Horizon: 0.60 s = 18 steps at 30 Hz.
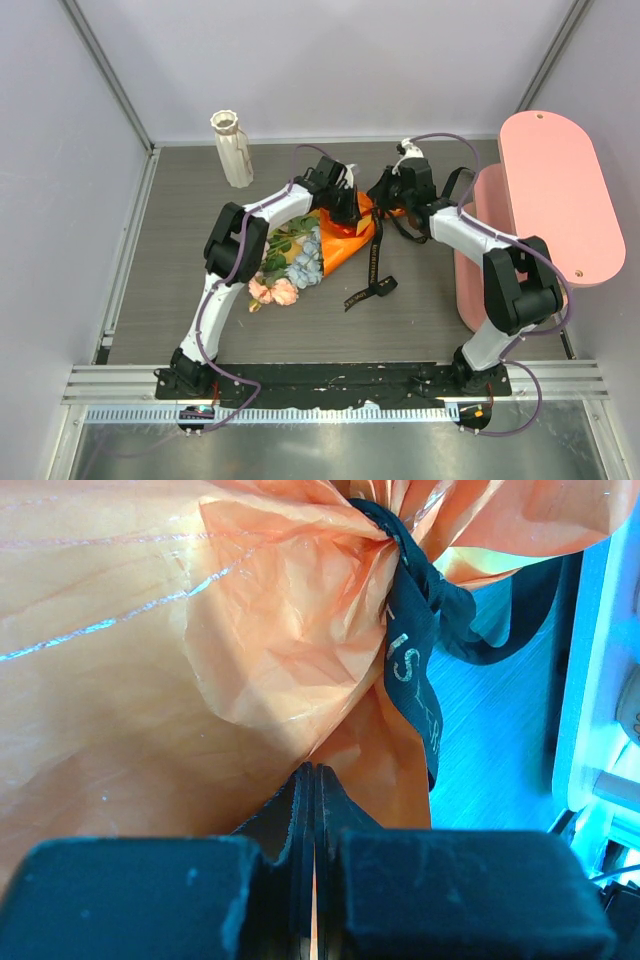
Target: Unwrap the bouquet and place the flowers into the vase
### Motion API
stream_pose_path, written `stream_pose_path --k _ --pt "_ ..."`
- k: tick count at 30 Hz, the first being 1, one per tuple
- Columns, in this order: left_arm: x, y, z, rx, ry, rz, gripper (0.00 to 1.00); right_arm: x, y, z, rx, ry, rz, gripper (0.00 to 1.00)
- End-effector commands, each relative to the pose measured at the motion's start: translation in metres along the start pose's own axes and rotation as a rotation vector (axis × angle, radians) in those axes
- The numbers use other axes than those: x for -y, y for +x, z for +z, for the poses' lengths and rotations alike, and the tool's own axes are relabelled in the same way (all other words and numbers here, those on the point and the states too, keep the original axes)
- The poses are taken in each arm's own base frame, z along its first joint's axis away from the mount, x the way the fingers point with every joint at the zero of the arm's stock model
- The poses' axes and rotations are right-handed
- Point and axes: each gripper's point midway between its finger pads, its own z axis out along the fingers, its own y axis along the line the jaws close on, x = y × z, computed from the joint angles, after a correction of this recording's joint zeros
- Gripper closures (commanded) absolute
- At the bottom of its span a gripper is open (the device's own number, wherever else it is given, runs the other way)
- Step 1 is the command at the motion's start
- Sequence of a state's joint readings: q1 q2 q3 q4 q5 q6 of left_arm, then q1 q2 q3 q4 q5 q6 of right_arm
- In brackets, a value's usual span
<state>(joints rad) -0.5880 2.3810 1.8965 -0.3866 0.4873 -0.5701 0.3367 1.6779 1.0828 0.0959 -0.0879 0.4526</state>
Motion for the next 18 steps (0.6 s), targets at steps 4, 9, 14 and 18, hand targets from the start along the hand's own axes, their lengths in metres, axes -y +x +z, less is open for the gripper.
stream_pose_path --k 4,9,14,18 --pt "-0.015 0.004 0.0 -0.009 -0.058 -0.016 1.0 0.023 -0.016 -0.01 0.009 0.162 -0.031 0.99" --pt "-0.011 0.003 -0.002 -0.008 -0.043 -0.012 1.0 0.049 0.014 0.004 -0.06 0.235 -0.089 0.79" --pt "-0.01 0.005 -0.002 -0.015 -0.04 -0.009 1.0 0.055 0.023 0.019 -0.092 0.236 -0.14 0.75" --pt "-0.01 0.005 -0.002 -0.016 -0.037 -0.008 1.0 0.059 0.018 0.026 -0.079 0.255 -0.163 0.73"
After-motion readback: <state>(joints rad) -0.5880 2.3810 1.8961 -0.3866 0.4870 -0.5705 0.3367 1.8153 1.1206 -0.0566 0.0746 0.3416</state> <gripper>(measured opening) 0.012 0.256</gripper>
